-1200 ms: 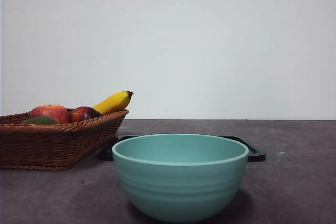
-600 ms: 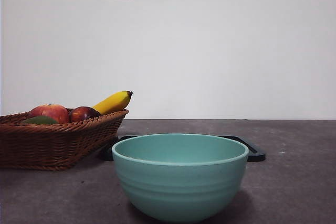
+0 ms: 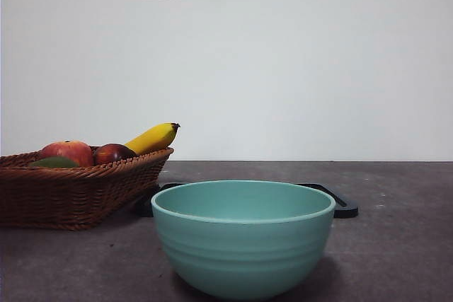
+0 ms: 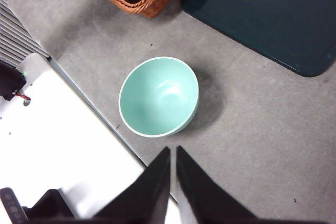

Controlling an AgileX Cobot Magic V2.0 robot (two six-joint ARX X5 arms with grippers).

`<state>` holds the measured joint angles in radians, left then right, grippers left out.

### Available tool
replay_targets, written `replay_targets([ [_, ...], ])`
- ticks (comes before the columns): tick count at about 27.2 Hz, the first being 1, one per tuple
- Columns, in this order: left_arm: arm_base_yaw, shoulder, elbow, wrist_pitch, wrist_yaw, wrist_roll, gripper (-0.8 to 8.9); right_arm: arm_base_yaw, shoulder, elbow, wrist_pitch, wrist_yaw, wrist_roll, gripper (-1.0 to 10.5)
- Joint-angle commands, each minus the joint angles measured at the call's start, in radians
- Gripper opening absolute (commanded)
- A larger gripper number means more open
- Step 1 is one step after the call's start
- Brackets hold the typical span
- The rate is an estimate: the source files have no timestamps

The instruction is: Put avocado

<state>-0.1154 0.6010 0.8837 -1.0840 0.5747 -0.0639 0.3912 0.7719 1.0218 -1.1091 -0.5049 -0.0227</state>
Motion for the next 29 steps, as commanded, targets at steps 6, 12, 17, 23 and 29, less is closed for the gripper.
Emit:
replay_targets([
  [6,-0.002,0.008,0.021,0.007,-0.003,0.019,4.12,0.005,0.005,0.018,0.012,-0.002,-0.004,3.6],
  [12,-0.003,0.035,0.021,0.044,-0.07,0.0,4.11,0.005,0.005,0.018,0.012,-0.002,-0.004,3.6],
  [17,-0.004,0.116,0.027,0.132,-0.093,-0.008,4.05,0.005,0.005,0.018,0.012,-0.002,-0.003,3.6],
  [23,-0.03,0.282,0.072,0.216,-0.191,-0.008,4.05,0.005,0.005,0.018,0.012,0.0,-0.003,3.6],
  [29,-0.077,0.467,0.12,0.281,-0.289,-0.003,4.05,0.005,0.005,0.018,0.012,0.0,-0.003,3.6],
])
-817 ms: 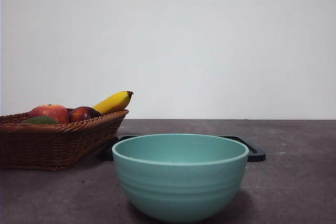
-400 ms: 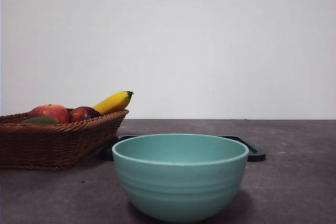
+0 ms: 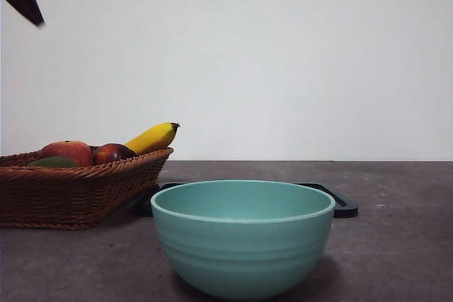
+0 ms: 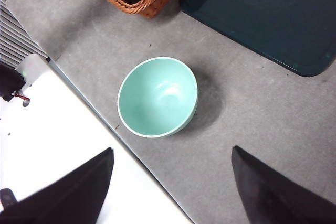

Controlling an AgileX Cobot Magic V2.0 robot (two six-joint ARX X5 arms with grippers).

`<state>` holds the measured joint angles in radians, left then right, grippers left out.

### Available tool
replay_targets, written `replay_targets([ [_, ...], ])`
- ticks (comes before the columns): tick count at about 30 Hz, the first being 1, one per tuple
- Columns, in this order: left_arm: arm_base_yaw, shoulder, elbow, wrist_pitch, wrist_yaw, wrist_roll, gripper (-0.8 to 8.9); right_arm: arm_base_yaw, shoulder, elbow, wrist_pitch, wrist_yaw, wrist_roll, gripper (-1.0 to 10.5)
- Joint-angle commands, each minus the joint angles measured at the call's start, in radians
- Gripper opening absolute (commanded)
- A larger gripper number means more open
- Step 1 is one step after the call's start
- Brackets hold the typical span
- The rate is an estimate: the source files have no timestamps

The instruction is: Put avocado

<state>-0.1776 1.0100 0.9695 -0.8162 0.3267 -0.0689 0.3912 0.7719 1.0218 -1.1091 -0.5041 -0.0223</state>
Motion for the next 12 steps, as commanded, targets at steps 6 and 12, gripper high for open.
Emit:
replay_targets([
  [6,-0.064,0.225,0.058,0.083,-0.165,0.016,4.05,0.005,0.005,0.018,0.011,-0.001,-0.004,3.6],
  [12,-0.093,0.364,0.058,0.152,-0.254,0.017,4.05,0.005,0.005,0.018,0.011,-0.001,-0.004,3.6],
])
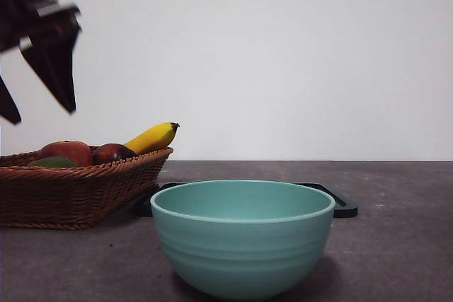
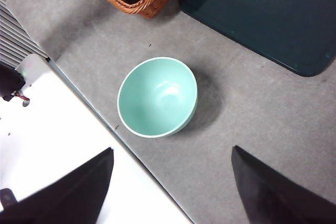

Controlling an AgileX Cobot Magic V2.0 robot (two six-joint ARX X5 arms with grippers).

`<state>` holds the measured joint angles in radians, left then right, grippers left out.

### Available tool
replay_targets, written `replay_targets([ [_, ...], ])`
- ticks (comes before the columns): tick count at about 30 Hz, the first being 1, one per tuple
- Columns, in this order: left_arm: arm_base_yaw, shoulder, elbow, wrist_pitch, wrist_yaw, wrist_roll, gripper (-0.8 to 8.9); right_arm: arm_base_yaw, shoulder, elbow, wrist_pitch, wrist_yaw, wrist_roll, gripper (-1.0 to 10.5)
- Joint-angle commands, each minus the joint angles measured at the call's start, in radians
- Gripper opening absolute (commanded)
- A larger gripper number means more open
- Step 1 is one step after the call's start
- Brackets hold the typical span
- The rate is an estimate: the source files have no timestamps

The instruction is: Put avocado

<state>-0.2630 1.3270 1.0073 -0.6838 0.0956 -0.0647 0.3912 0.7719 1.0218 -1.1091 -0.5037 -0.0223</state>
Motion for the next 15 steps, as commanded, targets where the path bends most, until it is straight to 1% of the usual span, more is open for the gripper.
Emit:
replay_targets([
  [1,-0.01,0.069,0.021,0.029,-0.026,0.013,4.05,0.005,0.005,0.018,0.011,-0.001,-0.004,3.6],
  [8,-0.015,0.185,0.021,0.094,-0.026,0.013,4.05,0.005,0.005,0.018,0.011,-0.001,-0.003,3.6],
  [15,-0.015,0.259,0.021,0.123,-0.028,0.012,4.05,0.005,0.005,0.018,0.012,-0.001,-0.004,3.6],
])
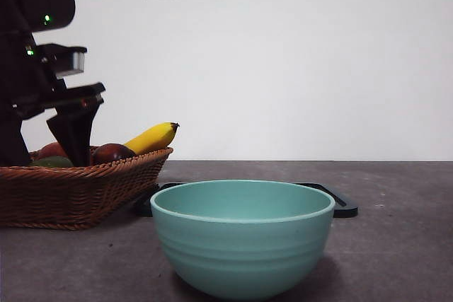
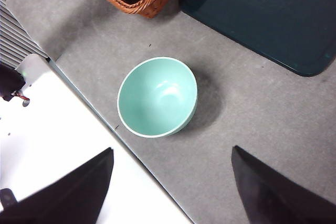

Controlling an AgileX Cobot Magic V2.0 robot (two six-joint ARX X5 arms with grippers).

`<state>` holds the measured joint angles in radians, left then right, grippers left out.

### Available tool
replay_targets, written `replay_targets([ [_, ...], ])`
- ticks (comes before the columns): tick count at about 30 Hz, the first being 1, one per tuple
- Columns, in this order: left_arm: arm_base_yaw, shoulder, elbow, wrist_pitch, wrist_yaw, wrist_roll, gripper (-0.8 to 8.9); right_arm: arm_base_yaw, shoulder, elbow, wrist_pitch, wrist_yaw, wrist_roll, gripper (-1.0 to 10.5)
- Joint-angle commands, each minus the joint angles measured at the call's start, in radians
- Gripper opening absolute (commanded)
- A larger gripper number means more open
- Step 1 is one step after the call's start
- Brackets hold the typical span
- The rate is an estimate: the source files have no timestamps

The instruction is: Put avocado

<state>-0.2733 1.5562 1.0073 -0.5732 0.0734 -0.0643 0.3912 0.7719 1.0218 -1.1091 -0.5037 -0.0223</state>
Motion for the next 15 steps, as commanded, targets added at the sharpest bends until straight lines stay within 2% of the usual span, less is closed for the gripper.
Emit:
replay_targets([
  [1,-0.005,0.035,0.021,0.014,-0.006,0.012,4.05,0.005,0.005,0.018,0.012,-0.001,-0.004,3.6],
  [4,-0.006,0.046,0.021,0.016,-0.006,0.011,3.99,0.005,0.005,0.018,0.012,-0.001,-0.004,3.6],
  [8,-0.009,0.046,0.021,0.013,-0.006,0.011,2.66,0.005,0.005,0.018,0.012,0.0,-0.004,3.6],
  [11,-0.011,0.046,0.021,-0.004,-0.006,0.011,2.09,0.005,0.005,0.018,0.012,0.0,-0.004,3.6],
  [15,-0.01,0.039,0.021,-0.023,0.001,0.01,2.08,0.005,0.005,0.018,0.013,0.002,-0.004,3.6],
])
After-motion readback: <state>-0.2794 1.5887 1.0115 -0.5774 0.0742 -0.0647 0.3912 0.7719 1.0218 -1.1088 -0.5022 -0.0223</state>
